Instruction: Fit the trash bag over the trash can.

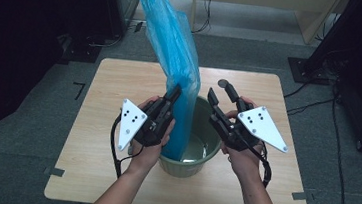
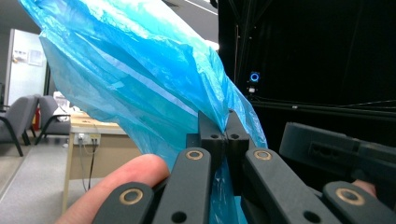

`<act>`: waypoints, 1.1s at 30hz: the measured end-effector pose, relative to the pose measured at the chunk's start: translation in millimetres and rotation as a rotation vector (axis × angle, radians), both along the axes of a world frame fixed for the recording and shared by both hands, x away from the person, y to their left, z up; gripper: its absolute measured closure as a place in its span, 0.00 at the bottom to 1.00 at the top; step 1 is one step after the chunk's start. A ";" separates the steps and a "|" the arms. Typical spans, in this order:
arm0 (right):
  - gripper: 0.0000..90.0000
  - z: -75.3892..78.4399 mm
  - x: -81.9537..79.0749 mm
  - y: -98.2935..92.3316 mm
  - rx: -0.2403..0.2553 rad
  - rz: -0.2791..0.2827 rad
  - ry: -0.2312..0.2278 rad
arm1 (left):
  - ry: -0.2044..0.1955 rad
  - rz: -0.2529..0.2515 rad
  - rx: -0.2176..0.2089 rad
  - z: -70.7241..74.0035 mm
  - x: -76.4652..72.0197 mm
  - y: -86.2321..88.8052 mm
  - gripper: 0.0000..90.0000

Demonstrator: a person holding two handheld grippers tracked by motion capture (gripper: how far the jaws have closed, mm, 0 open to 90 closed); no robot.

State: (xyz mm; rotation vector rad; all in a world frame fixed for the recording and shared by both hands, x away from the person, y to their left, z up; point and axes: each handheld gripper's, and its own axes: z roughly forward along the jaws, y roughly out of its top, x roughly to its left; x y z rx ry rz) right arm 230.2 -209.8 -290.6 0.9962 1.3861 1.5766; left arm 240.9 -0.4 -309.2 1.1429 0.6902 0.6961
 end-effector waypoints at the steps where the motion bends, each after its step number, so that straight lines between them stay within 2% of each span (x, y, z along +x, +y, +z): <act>1: 0.61 2.2 -0.4 1.6 0.005 0.009 -0.002 | -0.001 0.002 0.001 0.0 -0.2 -0.1 1.00; 2: 0.64 5.2 -1.2 3.4 0.019 0.030 -0.006 | -0.003 0.003 0.004 -0.1 -0.3 -0.2 1.00; 7: 0.68 8.3 -0.6 7.8 0.038 0.067 -0.004 | 0.002 0.010 0.012 -0.7 -0.8 -2.1 1.00; 11: 0.67 7.9 5.9 12.5 0.044 0.108 0.044 | -0.006 -0.002 0.009 0.1 -2.8 -3.0 1.00; 13: 0.78 6.0 9.4 13.6 0.051 0.118 0.069 | -0.006 -0.010 0.009 0.5 -3.7 -2.9 1.00; 15: 0.90 4.1 11.4 13.4 0.063 0.164 0.082 | -0.008 -0.015 0.012 0.7 -4.1 -2.5 1.00; 17: 1.00 2.8 10.5 15.2 0.045 0.185 0.081 | -0.005 -0.023 0.012 0.5 -3.8 -1.0 1.00; 19: 1.00 2.0 8.8 18.3 -0.004 0.148 0.071 | -0.005 -0.024 0.013 0.0 -3.4 0.0 1.00; 24: 1.00 0.3 7.6 18.1 -0.049 0.076 0.045 | 0.000 -0.024 0.009 -1.8 -3.5 4.5 0.99; 27: 1.00 -0.4 5.4 15.8 -0.051 0.050 0.030 | 0.004 -0.026 0.008 -3.0 -3.5 7.8 0.97; 30: 1.00 -1.0 3.2 12.2 -0.032 0.049 0.020 | -0.001 -0.021 0.010 -3.1 -4.6 9.2 0.97; 33: 1.00 -2.0 0.4 9.7 -0.044 0.015 0.000 | -0.005 -0.011 0.012 -2.7 -5.6 12.0 0.97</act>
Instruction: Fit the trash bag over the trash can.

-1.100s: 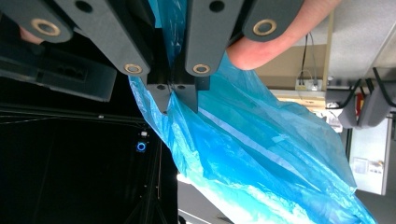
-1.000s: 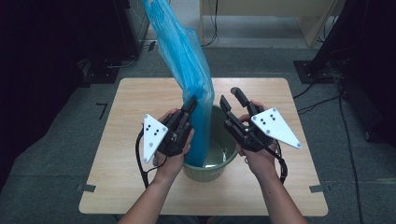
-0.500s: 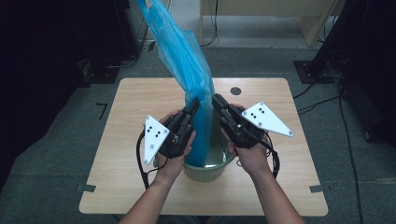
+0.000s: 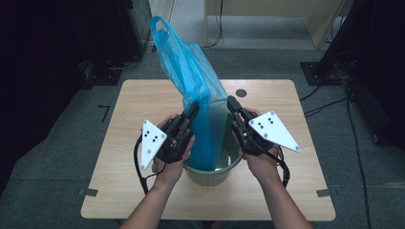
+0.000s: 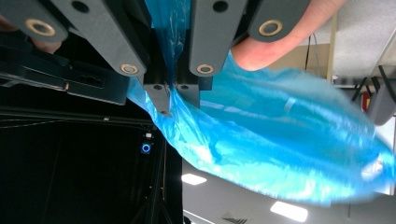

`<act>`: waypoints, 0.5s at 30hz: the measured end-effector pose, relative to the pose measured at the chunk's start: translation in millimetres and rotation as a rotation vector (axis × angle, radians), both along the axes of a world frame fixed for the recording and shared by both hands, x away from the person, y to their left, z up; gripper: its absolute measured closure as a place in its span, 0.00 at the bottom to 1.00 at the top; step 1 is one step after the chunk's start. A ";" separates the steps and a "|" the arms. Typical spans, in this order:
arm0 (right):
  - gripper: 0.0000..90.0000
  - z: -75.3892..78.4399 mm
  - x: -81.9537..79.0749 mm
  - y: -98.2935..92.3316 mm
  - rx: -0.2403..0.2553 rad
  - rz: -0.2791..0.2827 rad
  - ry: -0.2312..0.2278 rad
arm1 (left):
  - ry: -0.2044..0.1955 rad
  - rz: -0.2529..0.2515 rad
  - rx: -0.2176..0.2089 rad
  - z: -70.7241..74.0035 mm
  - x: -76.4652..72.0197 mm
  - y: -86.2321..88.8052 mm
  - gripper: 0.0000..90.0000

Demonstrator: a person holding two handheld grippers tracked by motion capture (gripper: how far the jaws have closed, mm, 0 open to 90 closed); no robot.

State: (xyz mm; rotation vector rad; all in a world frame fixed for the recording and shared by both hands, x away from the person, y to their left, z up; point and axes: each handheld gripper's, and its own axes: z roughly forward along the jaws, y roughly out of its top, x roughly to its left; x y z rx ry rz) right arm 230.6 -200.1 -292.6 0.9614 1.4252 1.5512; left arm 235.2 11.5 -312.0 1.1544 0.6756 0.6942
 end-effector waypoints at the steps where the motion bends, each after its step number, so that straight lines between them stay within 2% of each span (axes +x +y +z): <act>1: 1.00 -0.4 -0.5 -1.0 -0.004 -0.010 -0.004 | -0.002 0.001 -0.001 0.0 -0.3 1.5 0.97; 5: 1.00 -5.6 -2.7 -11.5 -0.032 -0.072 -0.022 | 0.002 0.020 -0.003 -2.4 -1.0 12.6 0.97; 12: 1.00 -17.9 -6.3 -33.3 0.002 -0.135 -0.013 | 0.012 0.070 -0.020 -10.4 -3.2 35.1 0.99; 15: 1.00 -21.2 -9.4 -37.2 0.005 -0.135 -0.015 | 0.018 0.062 -0.019 -14.2 -5.0 43.7 1.00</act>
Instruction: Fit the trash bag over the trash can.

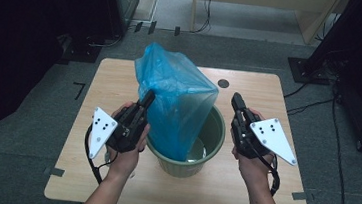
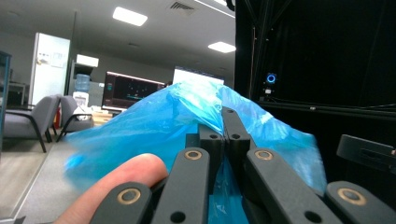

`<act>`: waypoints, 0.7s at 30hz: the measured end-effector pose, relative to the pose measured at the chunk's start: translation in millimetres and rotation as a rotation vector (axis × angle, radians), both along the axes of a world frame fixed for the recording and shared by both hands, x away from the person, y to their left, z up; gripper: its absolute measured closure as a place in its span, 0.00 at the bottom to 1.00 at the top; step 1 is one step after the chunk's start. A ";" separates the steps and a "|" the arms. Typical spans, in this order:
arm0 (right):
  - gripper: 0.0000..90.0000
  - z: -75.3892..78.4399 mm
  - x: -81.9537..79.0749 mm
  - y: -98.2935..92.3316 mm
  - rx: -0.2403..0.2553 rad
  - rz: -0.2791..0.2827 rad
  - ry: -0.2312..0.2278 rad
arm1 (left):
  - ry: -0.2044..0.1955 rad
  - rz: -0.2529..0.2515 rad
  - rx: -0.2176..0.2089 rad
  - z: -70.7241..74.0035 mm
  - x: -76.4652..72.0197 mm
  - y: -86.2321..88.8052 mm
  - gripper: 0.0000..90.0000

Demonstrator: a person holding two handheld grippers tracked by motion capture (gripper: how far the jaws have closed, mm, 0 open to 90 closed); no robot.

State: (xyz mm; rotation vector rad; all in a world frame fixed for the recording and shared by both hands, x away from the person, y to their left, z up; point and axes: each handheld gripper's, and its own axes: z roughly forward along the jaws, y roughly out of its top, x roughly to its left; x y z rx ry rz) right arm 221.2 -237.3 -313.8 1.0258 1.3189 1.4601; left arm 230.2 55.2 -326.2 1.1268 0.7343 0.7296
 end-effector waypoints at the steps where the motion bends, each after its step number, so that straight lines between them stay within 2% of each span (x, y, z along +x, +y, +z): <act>1: 1.00 -1.1 -1.1 -0.4 0.002 0.007 0.003 | 0.000 -0.015 0.008 -1.1 -1.1 2.1 1.00; 5: 1.00 -2.9 -4.5 0.5 0.050 0.108 0.021 | -0.016 -0.054 0.021 -5.6 -5.9 4.2 1.00; 7: 0.82 -2.7 -4.2 2.7 0.081 0.167 0.024 | -0.023 -0.073 0.027 -7.2 -7.6 2.3 1.00; 9: 0.47 -2.3 -1.7 6.6 0.101 0.193 0.040 | -0.031 -0.092 0.041 -8.1 -9.6 -0.4 1.00; 11: 0.30 -2.2 4.1 10.2 0.122 0.209 0.085 | -0.046 -0.117 0.044 -8.3 -11.4 -3.1 1.00; 13: 0.21 -2.4 12.2 11.4 0.152 0.242 0.142 | -0.060 -0.152 0.045 -8.2 -13.2 -5.0 1.00; 16: 0.19 -4.1 23.6 11.6 0.188 0.313 0.212 | -0.092 -0.199 0.058 -8.8 -16.5 -7.6 1.00; 18: 0.22 -5.3 28.1 13.7 0.191 0.351 0.250 | -0.104 -0.223 0.066 -9.6 -17.9 -8.9 1.00; 20: 0.37 -7.6 28.9 16.8 0.185 0.405 0.256 | -0.110 -0.245 0.069 -10.9 -18.5 -9.9 1.00; 21: 0.49 -8.5 28.4 18.7 0.172 0.431 0.256 | -0.114 -0.251 0.071 -11.6 -18.9 -10.4 1.00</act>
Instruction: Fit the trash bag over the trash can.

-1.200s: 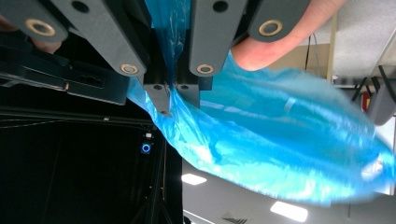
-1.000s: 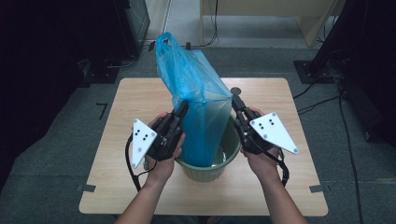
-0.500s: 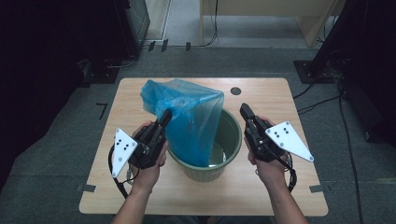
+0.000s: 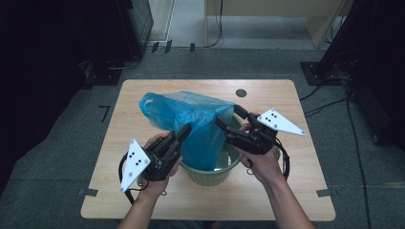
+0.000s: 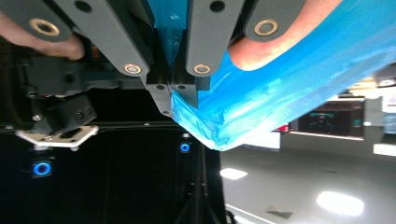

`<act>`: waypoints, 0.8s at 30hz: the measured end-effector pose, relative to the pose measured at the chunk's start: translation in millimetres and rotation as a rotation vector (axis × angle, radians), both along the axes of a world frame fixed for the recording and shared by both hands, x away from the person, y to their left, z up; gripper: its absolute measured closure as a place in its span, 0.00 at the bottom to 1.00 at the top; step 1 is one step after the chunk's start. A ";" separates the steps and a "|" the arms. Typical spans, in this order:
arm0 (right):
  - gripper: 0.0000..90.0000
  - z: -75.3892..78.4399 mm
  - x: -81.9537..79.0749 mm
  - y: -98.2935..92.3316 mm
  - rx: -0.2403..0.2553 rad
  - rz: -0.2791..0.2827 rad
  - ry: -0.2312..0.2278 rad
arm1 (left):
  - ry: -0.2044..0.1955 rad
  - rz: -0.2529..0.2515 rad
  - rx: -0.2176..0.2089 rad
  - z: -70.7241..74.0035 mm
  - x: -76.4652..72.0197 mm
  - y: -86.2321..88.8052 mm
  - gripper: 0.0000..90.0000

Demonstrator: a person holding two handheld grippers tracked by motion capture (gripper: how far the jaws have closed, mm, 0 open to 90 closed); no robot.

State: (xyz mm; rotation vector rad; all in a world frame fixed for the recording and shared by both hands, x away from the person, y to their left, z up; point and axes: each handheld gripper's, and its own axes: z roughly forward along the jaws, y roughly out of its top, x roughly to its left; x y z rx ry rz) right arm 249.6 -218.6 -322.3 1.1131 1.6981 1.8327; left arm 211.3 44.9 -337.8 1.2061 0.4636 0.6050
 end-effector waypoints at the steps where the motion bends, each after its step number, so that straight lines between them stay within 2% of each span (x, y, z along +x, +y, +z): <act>1: 0.63 -0.6 -1.3 2.0 -0.009 0.014 -0.006 | -0.002 -0.007 0.004 -0.7 -0.5 -0.4 1.00; 3: 0.89 -1.0 -5.9 5.3 -0.040 0.026 -0.053 | -0.004 -0.008 0.013 -2.2 -1.3 -0.8 1.00; 4: 0.98 -0.6 -8.5 6.3 -0.050 0.027 -0.075 | -0.004 -0.010 0.016 -3.0 -1.6 -0.4 1.00; 5: 1.00 0.0 -10.9 6.2 -0.062 0.017 -0.099 | -0.006 -0.007 0.021 -3.8 -2.0 -0.1 0.99; 8: 1.00 1.0 -18.1 4.0 -0.092 -0.027 -0.155 | -0.004 -0.002 0.034 -7.3 -3.2 2.8 0.94; 10: 1.00 -0.3 -21.9 1.3 -0.113 -0.060 -0.176 | 0.004 0.000 0.042 -10.3 -3.6 5.0 0.89; 14: 1.00 -4.2 -25.8 -6.2 -0.109 -0.119 -0.179 | 0.027 0.000 0.061 -16.8 -4.3 6.6 0.82; 15: 1.00 -4.4 -25.8 -8.1 -0.101 -0.131 -0.172 | 0.032 0.007 0.063 -17.7 -4.9 5.5 0.84; 19: 0.80 0.5 -27.9 -11.9 -0.053 -0.125 -0.175 | 0.026 0.059 0.098 -17.3 -9.7 -3.0 1.00; 21: 0.70 5.6 -30.7 -9.9 -0.047 -0.126 -0.187 | 0.011 0.065 0.118 -15.6 -12.4 -8.8 1.00; 24: 0.63 13.3 -35.5 -5.1 -0.052 -0.104 -0.203 | -0.010 0.050 0.133 -14.0 -15.9 -16.4 1.00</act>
